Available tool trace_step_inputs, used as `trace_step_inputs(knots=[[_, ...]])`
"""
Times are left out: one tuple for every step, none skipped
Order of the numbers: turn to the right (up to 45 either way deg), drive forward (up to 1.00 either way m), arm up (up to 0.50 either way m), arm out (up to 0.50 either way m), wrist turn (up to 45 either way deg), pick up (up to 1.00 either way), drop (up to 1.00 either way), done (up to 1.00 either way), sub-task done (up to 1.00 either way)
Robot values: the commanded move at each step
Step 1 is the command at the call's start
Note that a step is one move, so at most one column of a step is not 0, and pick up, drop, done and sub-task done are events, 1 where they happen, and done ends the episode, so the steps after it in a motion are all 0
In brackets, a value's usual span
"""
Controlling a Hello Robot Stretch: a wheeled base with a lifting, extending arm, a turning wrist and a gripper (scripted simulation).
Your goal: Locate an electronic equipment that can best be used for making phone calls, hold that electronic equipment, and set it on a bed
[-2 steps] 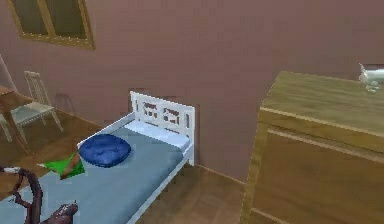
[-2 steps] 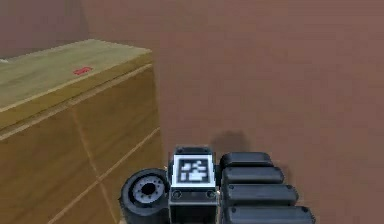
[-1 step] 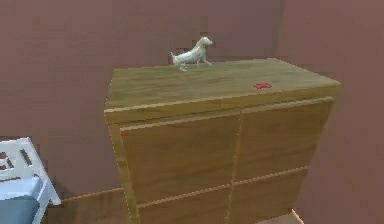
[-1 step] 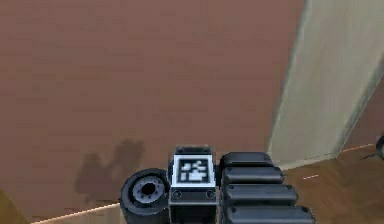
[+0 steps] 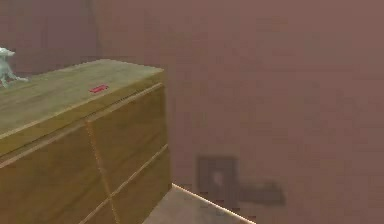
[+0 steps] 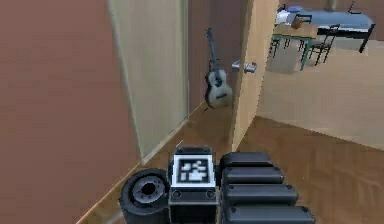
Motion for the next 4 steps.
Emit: trace_step_inputs(knots=[[-45.0, 0.0, 0.0, 0.0, 0.0, 0.0, 0.0, 0.0, 0.0], [-45.0, 0.0, 0.0, 0.0, 0.0, 0.0, 0.0, 0.0, 0.0], [-6.0, 0.0, 0.0, 0.0, 0.0, 0.0, 0.0, 0.0, 0.0], [45.0, 0.0, 0.0, 0.0, 0.0, 0.0, 0.0, 0.0, 0.0]])
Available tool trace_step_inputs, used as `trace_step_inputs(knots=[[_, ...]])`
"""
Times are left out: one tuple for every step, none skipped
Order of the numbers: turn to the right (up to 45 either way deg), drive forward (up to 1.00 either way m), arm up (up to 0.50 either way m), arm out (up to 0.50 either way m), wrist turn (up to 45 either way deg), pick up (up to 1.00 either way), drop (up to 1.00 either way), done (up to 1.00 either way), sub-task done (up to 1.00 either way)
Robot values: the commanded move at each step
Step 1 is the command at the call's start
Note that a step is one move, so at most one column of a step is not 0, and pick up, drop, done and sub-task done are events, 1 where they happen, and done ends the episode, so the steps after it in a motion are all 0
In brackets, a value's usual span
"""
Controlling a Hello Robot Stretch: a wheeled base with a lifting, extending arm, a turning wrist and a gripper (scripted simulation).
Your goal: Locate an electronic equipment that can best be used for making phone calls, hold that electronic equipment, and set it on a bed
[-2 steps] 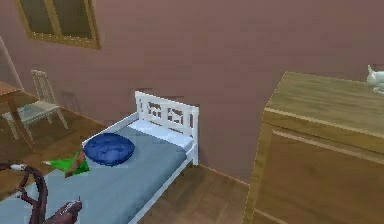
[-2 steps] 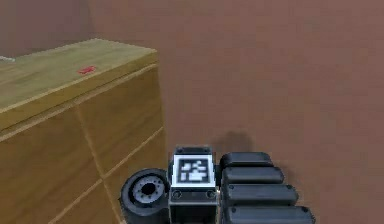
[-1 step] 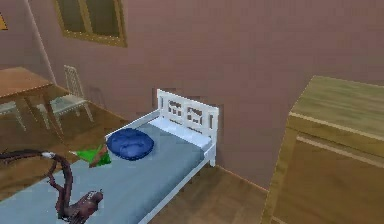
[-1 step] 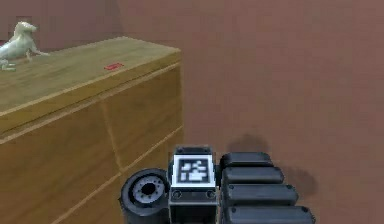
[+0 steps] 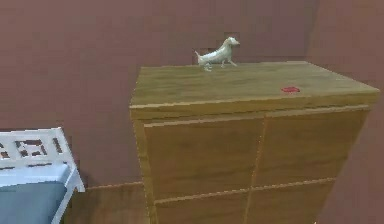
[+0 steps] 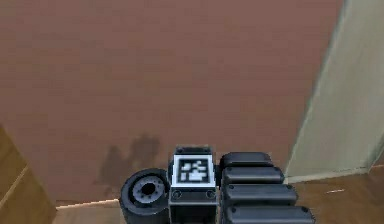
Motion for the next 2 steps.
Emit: trace_step_inputs(knots=[[45.0, 0.0, 0.0, 0.0, 0.0, 0.0, 0.0, 0.0, 0.0], [18.0, 0.0, 0.0, 0.0, 0.0, 0.0, 0.0, 0.0, 0.0]])
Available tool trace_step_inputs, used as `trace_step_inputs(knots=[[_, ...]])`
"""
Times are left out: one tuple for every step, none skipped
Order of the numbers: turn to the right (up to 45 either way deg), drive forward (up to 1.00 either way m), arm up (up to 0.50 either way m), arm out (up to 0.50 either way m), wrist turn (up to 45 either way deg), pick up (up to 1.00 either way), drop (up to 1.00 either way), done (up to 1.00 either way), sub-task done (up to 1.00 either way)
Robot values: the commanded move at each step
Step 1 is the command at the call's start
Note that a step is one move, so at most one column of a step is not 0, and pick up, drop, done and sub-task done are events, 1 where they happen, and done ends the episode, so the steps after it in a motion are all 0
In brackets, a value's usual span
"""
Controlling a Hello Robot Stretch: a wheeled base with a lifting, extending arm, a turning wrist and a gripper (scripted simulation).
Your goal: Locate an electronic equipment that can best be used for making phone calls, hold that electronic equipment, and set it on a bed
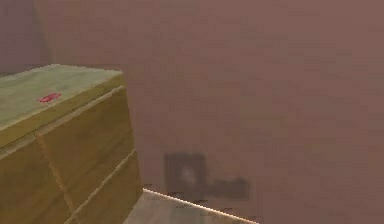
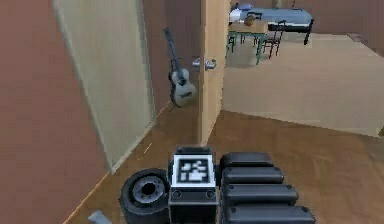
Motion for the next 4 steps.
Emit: trace_step_inputs(knots=[[-45.0, 0.0, 0.0, 0.0, 0.0, 0.0, 0.0, 0.0, 0.0], [-45.0, 0.0, 0.0, 0.0, 0.0, 0.0, 0.0, 0.0, 0.0], [-45.0, 0.0, 0.0, 0.0, 0.0, 0.0, 0.0, 0.0, 0.0], [-12.0, 0.0, 0.0, 0.0, 0.0, 0.0, 0.0, 0.0, 0.0]])
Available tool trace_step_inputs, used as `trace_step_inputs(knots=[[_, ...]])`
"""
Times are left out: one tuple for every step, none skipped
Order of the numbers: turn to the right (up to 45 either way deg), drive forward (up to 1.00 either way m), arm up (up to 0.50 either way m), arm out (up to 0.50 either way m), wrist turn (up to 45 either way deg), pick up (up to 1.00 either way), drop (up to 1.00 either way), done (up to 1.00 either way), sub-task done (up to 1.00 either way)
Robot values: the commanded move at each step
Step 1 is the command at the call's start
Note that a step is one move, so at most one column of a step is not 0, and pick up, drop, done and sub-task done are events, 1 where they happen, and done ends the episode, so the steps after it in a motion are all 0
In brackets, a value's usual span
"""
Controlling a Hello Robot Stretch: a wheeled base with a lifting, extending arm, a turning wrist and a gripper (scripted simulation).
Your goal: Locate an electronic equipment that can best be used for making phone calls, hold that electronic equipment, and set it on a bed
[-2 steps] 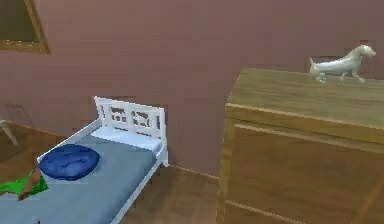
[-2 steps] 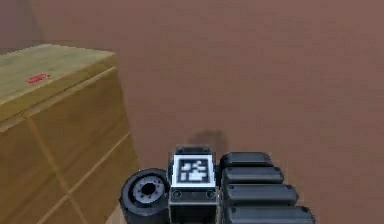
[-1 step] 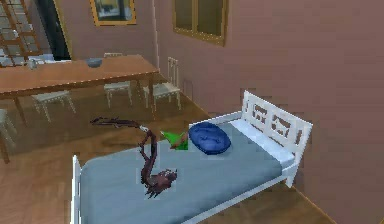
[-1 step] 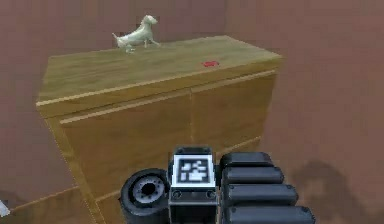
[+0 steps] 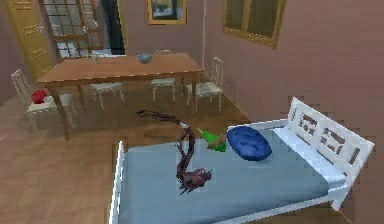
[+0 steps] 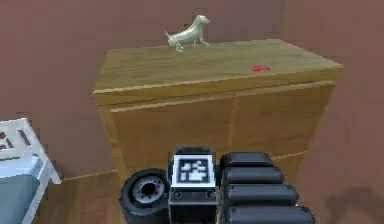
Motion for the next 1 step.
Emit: trace_step_inputs(knots=[[0.0, 0.4, 0.0, 0.0, 0.0, 0.0, 0.0, 0.0, 0.0]])
